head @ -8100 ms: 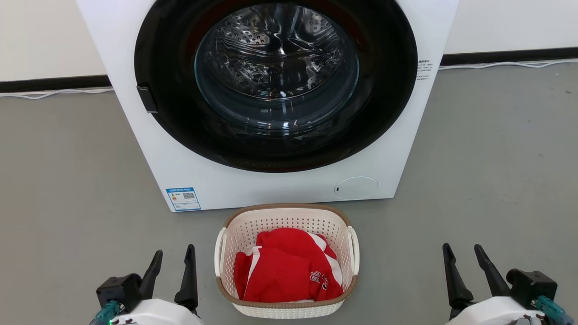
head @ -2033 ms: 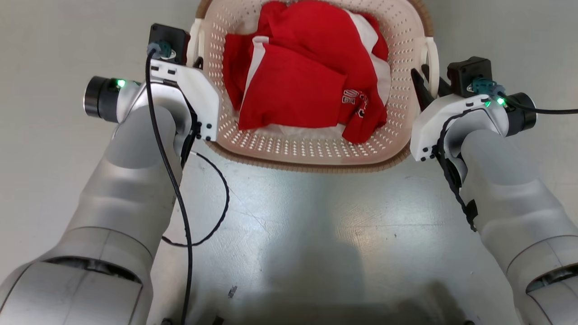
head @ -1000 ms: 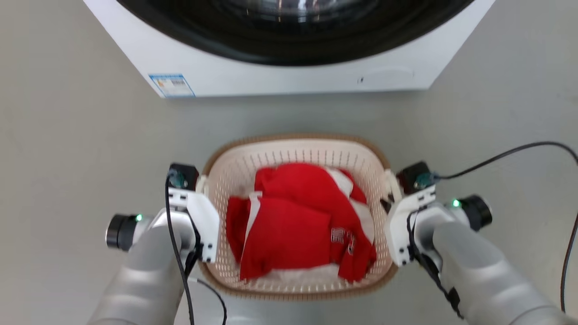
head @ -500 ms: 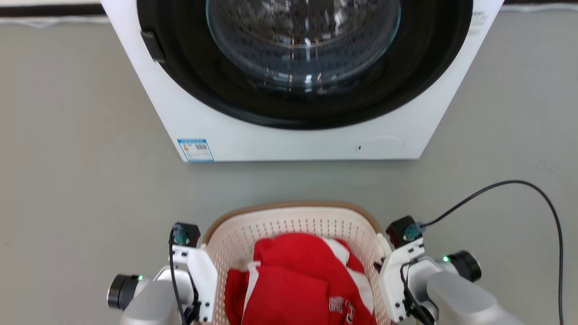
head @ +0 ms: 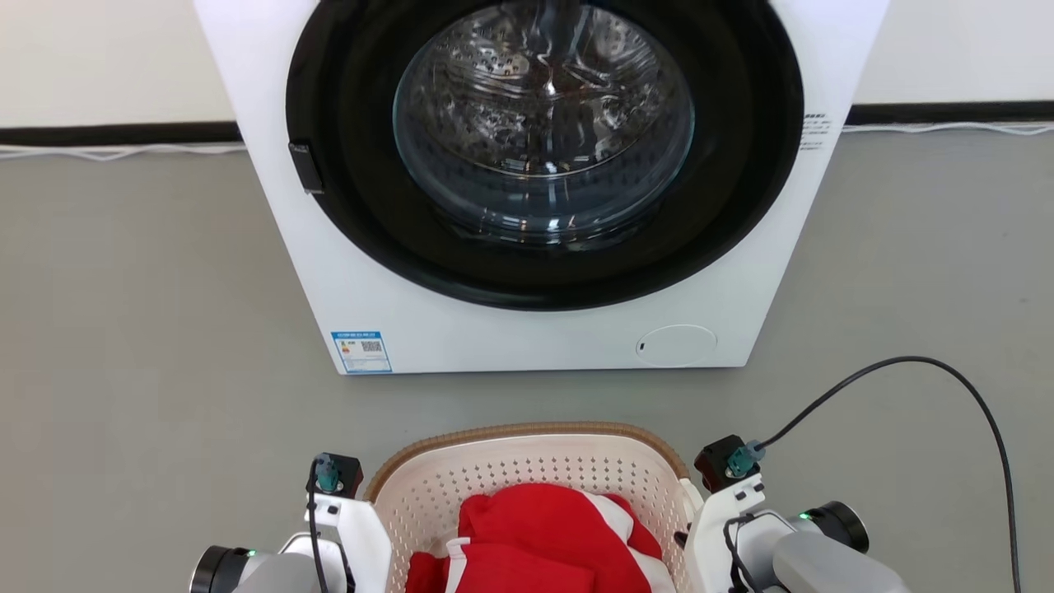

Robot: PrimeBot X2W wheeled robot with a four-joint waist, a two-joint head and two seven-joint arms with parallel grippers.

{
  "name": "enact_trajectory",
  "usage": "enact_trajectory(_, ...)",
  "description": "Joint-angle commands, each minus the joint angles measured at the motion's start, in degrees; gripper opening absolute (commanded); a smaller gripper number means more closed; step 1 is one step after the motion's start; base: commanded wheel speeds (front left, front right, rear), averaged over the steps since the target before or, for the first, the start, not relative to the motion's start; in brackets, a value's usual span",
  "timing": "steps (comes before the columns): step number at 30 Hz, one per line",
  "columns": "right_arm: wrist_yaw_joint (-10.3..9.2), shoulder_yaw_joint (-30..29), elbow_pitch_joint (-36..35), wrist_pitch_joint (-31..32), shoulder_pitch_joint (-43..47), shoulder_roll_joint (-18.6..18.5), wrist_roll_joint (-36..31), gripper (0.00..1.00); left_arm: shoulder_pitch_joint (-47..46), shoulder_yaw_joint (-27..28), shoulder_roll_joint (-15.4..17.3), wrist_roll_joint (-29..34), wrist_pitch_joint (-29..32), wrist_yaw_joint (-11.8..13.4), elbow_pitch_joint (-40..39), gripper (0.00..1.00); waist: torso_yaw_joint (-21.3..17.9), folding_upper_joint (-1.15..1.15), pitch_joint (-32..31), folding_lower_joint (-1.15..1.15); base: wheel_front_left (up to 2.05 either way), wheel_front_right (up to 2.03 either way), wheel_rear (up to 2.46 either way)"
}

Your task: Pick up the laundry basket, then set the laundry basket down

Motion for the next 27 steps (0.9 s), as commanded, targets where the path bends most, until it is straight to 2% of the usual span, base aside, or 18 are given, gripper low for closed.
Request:
enact_trajectory(1, 0.52, 1.4, -1.6, -0.4, -0.3, 0.7, 0.6, 0.00, -1.0, 0.5, 0.9, 0.1, 0.1, -0.9, -1.3, 0.00, -0.5, 0.00, -0.7, 0.00, 0.00, 0.00, 0.00)
enact_trajectory(27, 0.52, 8.5, -0.5, -1.2, -2.3, -0.5, 8.0, 0.00, -1.2, -1.7, 1.2, -1.6, 2.7, -1.7, -1.3, 0.00, -1.4, 0.00, -2.5, 0.00, 0.00, 0.00, 0.00)
